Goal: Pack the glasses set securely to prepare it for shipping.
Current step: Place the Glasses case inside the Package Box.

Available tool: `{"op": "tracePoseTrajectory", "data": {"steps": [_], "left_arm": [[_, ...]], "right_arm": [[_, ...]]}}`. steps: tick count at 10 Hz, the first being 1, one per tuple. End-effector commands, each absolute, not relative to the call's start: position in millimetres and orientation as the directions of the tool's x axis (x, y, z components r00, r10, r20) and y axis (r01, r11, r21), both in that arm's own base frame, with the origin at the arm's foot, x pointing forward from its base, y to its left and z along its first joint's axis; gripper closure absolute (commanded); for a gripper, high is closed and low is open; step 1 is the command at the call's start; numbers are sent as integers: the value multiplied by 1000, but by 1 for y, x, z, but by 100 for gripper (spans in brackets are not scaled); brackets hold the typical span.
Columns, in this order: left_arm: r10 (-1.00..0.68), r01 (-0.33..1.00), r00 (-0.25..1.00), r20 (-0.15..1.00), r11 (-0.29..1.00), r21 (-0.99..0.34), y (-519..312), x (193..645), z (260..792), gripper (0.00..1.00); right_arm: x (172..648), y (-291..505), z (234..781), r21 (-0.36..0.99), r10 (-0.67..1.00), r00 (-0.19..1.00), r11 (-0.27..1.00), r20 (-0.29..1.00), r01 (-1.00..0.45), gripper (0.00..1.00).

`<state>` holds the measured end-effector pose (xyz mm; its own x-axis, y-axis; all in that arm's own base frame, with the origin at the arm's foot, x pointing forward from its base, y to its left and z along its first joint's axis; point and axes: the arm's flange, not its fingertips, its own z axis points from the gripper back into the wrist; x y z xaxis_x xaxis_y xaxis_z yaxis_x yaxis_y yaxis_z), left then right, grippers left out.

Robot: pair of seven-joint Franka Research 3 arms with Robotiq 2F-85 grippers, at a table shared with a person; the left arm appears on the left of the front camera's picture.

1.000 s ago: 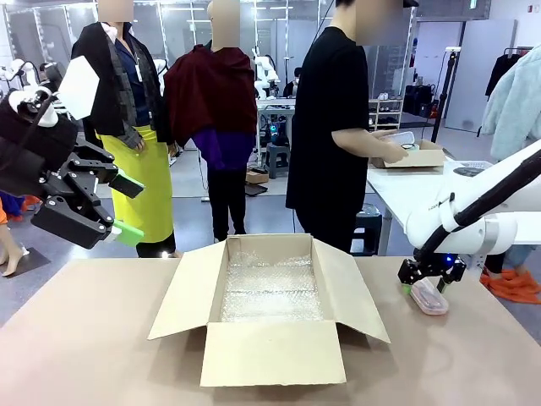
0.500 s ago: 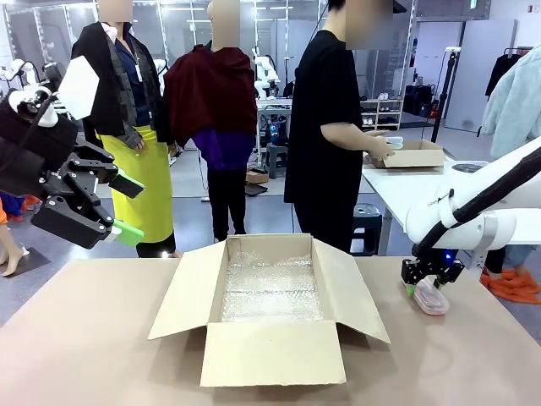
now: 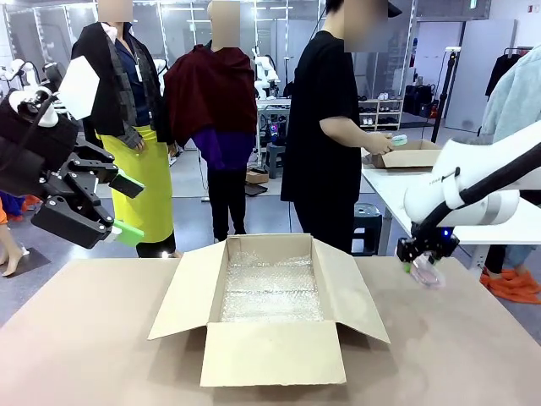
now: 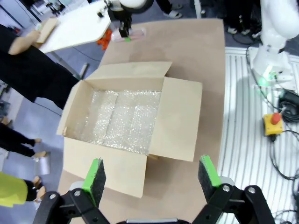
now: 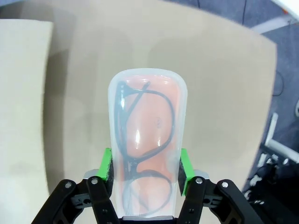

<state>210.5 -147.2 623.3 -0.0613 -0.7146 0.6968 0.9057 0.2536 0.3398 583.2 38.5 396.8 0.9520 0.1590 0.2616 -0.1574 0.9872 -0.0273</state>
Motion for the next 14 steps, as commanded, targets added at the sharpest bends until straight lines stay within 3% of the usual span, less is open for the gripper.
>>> {"op": "tracePoseTrajectory", "data": {"steps": [1, 4, 6, 9, 14], "left_arm": [[-719, 911, -60, 692, 244, 334, -145, 209, 623, 0], [-719, 911, -60, 692, 244, 334, -145, 209, 623, 0], [-719, 911, -60, 692, 244, 334, -145, 209, 623, 0], [-719, 911, -60, 692, 244, 334, -145, 209, 623, 0], [-719, 911, -60, 692, 244, 334, -145, 209, 623, 0]], "right_arm": [[561, 54, 430, -60, 255, 922, 967, 291, -248, 61], [548, 87, 466, -100, 495, 832, 868, 250, -486, 61], [530, 135, 497, -67, 840, 485, 513, 241, -856, 61], [531, 226, 512, -133, 914, 320, 359, 250, -924, 61], [566, 363, 462, -156, 977, 135, 161, 166, -975, 61]]}}
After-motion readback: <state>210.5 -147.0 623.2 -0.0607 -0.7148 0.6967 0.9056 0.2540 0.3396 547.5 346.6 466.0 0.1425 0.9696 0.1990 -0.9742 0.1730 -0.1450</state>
